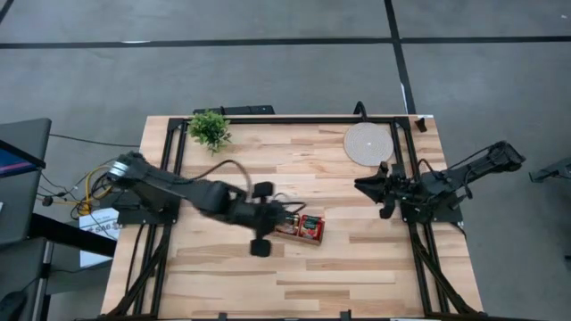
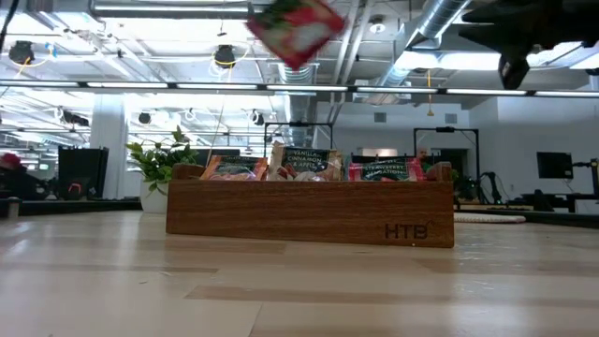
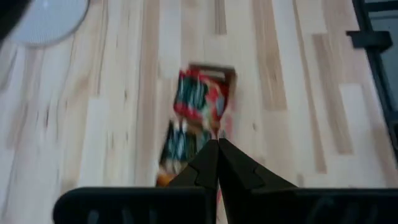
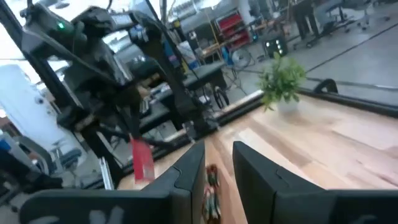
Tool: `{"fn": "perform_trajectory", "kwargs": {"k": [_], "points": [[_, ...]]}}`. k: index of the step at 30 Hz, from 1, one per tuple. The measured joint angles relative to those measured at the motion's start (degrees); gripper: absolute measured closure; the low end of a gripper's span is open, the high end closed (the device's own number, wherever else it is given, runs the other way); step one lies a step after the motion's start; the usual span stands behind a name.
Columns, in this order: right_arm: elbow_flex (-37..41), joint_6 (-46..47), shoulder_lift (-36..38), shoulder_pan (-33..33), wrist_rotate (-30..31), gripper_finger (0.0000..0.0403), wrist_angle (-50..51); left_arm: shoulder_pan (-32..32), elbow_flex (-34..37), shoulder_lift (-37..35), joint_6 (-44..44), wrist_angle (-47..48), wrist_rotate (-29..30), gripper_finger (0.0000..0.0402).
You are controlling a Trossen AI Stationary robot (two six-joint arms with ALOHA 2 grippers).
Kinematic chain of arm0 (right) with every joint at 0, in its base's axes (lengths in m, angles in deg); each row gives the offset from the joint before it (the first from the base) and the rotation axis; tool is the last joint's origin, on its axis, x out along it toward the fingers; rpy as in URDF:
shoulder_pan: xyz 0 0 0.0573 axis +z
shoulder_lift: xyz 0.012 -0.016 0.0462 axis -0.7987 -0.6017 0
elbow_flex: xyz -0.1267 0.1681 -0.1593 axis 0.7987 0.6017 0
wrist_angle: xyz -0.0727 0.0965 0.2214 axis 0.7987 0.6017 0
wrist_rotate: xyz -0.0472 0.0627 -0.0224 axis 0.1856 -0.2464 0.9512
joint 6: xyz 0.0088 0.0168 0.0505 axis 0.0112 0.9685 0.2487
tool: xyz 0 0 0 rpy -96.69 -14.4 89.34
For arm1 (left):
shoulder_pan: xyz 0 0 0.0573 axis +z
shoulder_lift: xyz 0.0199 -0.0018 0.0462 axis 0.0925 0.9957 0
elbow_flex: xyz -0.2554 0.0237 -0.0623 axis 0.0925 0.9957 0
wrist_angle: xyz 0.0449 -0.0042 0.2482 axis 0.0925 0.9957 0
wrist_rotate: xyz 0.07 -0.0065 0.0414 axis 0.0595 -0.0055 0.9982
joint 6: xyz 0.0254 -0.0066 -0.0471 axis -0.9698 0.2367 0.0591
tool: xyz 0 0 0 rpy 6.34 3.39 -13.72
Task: Pick & Place Tea
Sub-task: Put the red tea bag into the right section of the wooden organizer
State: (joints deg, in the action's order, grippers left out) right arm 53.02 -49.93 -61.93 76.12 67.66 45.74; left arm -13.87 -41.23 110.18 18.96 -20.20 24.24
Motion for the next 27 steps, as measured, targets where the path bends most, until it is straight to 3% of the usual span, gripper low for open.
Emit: {"fn": "perform_trajectory", "kwargs": {"k": [8,14,20,27], "points": [[0.0,-0.1,-8.6,-0.8,-1.3,0.0328,-9.1,6.0,-16.0,14.6,-11.4,-1.0,-5.2,0.0401],[0.0,2.2,-10.8,-0.8,-10.7,0.0328,-9.2,7.8,-24.5,20.1,-16.1,-0.2,-6.2,0.0401],[-1.5,6.1,-13.0,-0.8,-12.0,0.0315,-8.7,9.9,-26.3,20.9,-18.0,-0.2,-5.9,0.0401],[-8.9,4.3,-18.4,-0.8,-12.1,0.0264,-2.2,11.3,-26.3,20.9,-17.9,-0.6,-5.8,0.0401]]}}
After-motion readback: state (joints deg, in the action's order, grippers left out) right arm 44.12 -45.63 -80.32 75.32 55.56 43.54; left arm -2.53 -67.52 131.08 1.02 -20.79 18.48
